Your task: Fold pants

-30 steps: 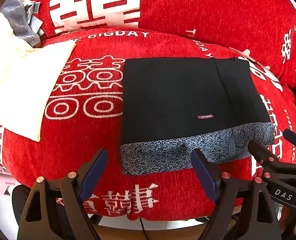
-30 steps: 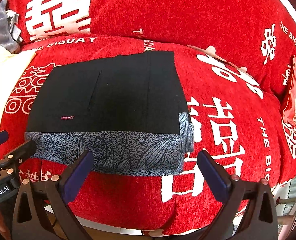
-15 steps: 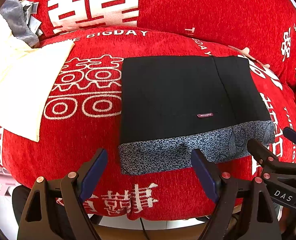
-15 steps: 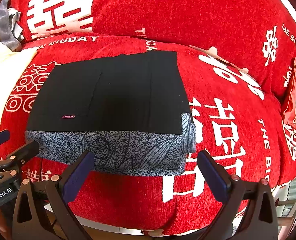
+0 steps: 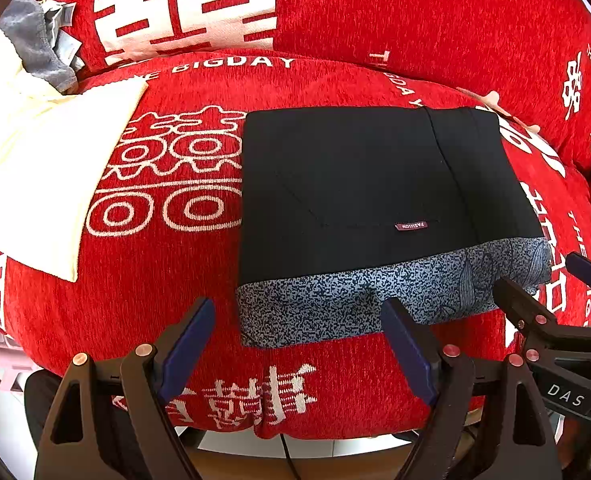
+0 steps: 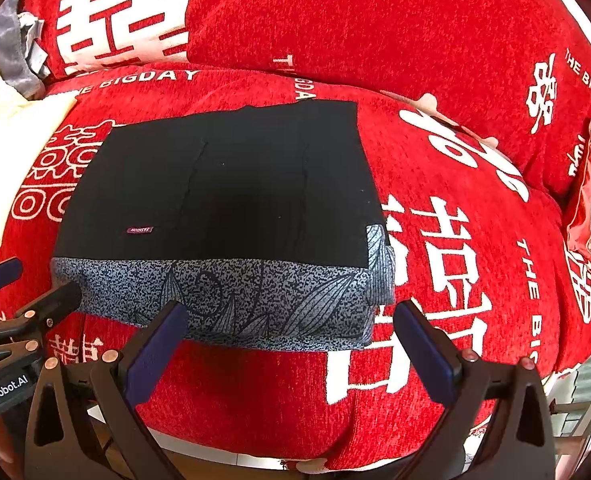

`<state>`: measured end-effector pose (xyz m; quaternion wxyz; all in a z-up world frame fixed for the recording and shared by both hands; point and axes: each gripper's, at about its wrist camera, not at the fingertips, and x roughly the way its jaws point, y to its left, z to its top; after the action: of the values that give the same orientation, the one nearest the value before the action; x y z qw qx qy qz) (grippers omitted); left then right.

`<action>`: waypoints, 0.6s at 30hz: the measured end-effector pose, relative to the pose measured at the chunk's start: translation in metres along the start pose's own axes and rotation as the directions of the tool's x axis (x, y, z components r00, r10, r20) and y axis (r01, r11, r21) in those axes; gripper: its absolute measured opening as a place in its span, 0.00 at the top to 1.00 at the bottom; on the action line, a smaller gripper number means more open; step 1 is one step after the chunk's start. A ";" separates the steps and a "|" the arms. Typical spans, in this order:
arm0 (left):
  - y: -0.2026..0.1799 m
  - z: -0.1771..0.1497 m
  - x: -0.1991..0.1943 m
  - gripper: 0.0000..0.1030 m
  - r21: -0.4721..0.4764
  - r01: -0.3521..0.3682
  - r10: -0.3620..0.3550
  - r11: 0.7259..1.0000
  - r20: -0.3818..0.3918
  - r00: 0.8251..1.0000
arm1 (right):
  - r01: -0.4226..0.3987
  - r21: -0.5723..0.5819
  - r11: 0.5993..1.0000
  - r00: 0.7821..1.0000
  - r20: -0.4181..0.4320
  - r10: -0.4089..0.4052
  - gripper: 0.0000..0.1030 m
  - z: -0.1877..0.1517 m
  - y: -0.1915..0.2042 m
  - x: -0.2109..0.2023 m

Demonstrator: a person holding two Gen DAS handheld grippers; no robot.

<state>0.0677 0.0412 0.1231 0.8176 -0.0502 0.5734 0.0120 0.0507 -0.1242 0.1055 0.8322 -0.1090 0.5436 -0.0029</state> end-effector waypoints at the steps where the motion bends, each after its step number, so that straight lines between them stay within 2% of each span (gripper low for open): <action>1: 0.000 0.000 0.000 0.17 -0.001 0.000 0.000 1.000 0.000 1.000 | -0.001 0.000 1.000 1.000 0.001 0.001 0.00 0.000 0.000 0.000; 10: -0.001 -0.001 0.001 0.17 0.001 0.000 0.000 1.000 -0.003 1.000 | -0.004 0.044 0.999 0.998 0.063 0.002 0.00 0.003 -0.011 -0.011; 18: -0.003 -0.002 0.001 0.17 0.005 -0.001 0.001 1.000 -0.003 1.000 | 0.005 0.038 0.999 0.998 0.057 -0.007 0.00 0.002 -0.011 -0.008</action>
<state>0.0666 0.0384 0.1219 0.8168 -0.0481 0.5748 0.0111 0.0507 -0.1338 0.1154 0.8492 -0.0947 0.5193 -0.0126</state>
